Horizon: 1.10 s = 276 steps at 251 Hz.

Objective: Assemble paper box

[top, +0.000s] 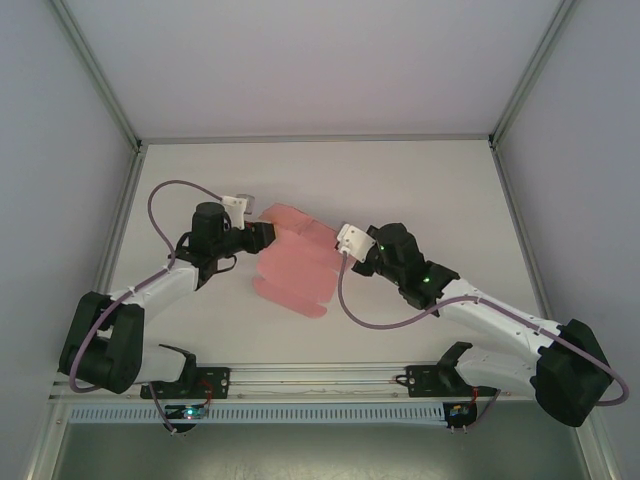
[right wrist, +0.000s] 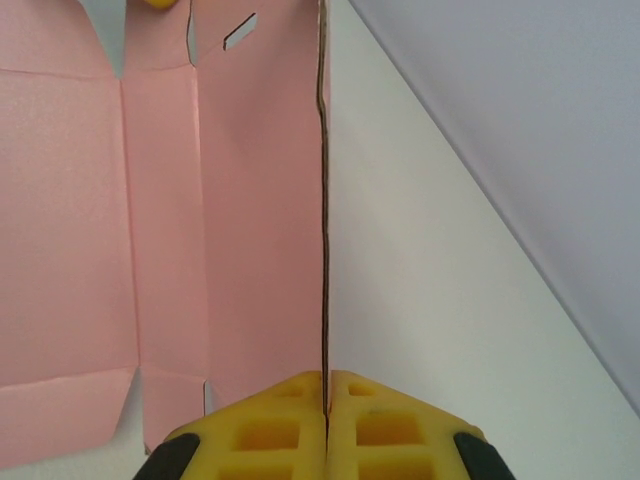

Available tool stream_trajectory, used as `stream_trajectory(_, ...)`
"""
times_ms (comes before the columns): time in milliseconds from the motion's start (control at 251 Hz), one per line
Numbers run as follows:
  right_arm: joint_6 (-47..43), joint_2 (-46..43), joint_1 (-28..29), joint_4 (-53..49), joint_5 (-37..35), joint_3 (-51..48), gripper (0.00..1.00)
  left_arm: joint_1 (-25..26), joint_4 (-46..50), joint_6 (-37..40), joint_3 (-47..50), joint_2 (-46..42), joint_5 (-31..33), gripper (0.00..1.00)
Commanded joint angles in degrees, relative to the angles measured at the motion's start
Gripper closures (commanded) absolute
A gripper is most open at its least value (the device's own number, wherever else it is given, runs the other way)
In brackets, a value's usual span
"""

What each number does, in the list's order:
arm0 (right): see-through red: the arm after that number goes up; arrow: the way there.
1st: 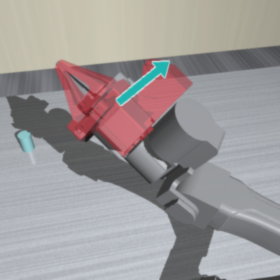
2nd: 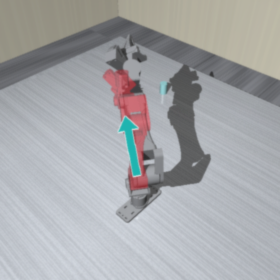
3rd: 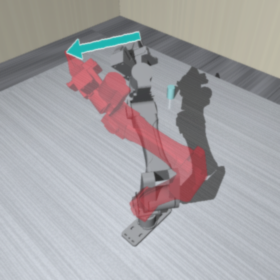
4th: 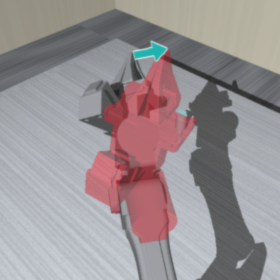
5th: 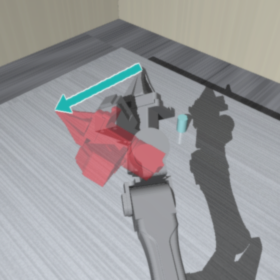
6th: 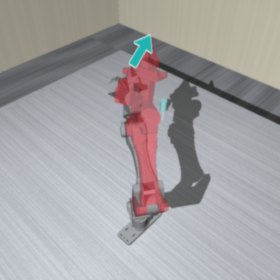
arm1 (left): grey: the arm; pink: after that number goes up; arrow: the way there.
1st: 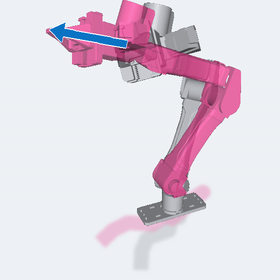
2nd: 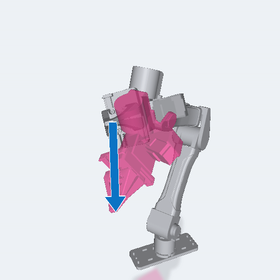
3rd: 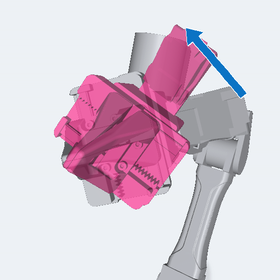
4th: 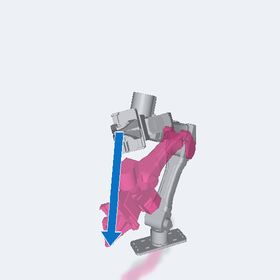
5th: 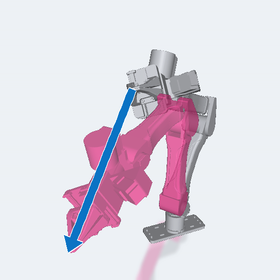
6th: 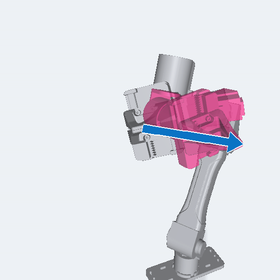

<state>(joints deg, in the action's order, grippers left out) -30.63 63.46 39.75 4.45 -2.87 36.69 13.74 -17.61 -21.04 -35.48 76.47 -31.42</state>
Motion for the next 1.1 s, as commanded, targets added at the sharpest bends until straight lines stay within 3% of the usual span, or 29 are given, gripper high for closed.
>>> stream_trajectory(0,3.2,-0.2,-1.2,-0.1,3.0,0.7,1.00,-0.6,-7.0,0.0,2.2,0.7,-2.1,0.71)
stream_trajectory(184,4.6,0.2,-1.5,-0.3,3.8,1.1,1.00,-0.5,-8.3,0.1,3.0,1.0,-3.0,1.00)
stream_trajectory(463,7.2,1.7,-1.9,-2.0,2.5,2.3,1.00,3.1,-9.2,4.8,6.0,-2.8,-1.7,1.00)
stream_trajectory(690,6.7,1.6,-0.6,-2.2,2.9,2.5,1.00,16.4,1.6,15.0,4.4,-10.3,20.3,1.00)
stream_trajectory(874,5.7,1.7,2.5,-1.9,0.4,2.6,1.00,20.1,-0.1,15.3,6.2,-12.6,24.3,1.00)
stream_trajectory(1097,3.8,3.5,7.4,-2.1,-7.7,4.0,1.00,24.2,-0.3,14.9,4.9,-9.6,29.7,1.00)
